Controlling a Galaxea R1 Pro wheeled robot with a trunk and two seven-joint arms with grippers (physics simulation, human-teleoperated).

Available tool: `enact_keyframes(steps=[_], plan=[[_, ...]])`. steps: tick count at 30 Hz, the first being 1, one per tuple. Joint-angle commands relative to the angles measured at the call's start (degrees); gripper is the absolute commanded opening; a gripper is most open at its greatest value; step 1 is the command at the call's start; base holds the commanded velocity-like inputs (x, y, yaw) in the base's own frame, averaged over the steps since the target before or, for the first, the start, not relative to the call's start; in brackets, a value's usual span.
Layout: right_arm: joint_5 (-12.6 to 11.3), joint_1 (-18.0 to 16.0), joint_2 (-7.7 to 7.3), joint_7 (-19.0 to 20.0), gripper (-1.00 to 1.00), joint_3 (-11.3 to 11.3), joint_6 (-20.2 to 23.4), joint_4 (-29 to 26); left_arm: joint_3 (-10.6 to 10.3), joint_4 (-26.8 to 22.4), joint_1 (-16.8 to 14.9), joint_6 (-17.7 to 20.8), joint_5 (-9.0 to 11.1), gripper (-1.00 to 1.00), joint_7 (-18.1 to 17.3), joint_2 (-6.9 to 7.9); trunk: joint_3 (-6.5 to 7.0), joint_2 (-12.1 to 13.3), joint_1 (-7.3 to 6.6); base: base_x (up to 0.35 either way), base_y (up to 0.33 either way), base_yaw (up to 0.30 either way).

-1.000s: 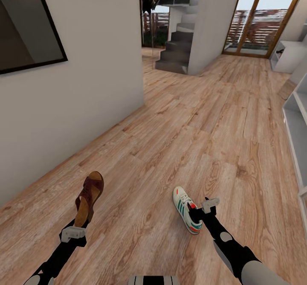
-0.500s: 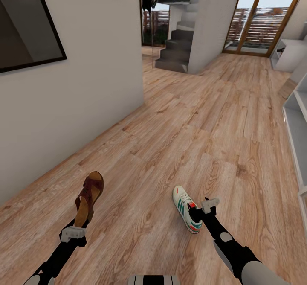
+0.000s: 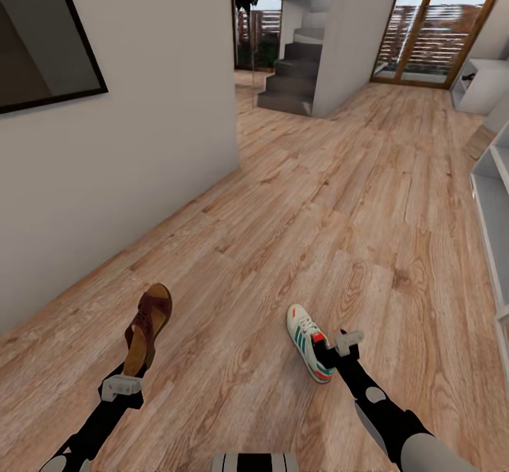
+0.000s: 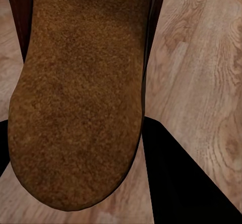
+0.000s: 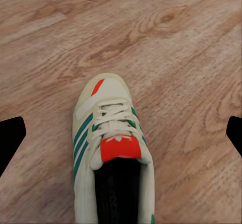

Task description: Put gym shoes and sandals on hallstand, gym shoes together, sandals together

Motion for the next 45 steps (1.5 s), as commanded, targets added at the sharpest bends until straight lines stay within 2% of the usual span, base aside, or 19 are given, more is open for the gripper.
enact_keyframes(steps=[1, 19, 45], plan=[[0.0, 0.0, -0.02, 0.1, 1.00, 0.0, -0.2, 0.2, 0.1, 0.0, 0.0, 0.0, 0.4, -1.00, -0.5, -0.01, -0.13, 0.0, -0.01, 0.000, 0.000, 0.000], [0.0, -0.1, -0.07, 0.2, 1.00, 0.0, -0.2, 0.8, 0.1, 0.0, 0.0, 0.0, 0.4, -1.00, -0.6, 0.00, -1.62, 0.0, -0.01, 0.000, 0.000, 0.000], [0.1, -0.1, -0.02, 0.2, 1.00, 0.1, -0.2, 0.8, 0.0, 0.0, 0.0, 0.0, 0.4, -1.00, -0.6, -0.01, -2.03, 0.0, -0.01, 0.000, 0.000, 0.000]])
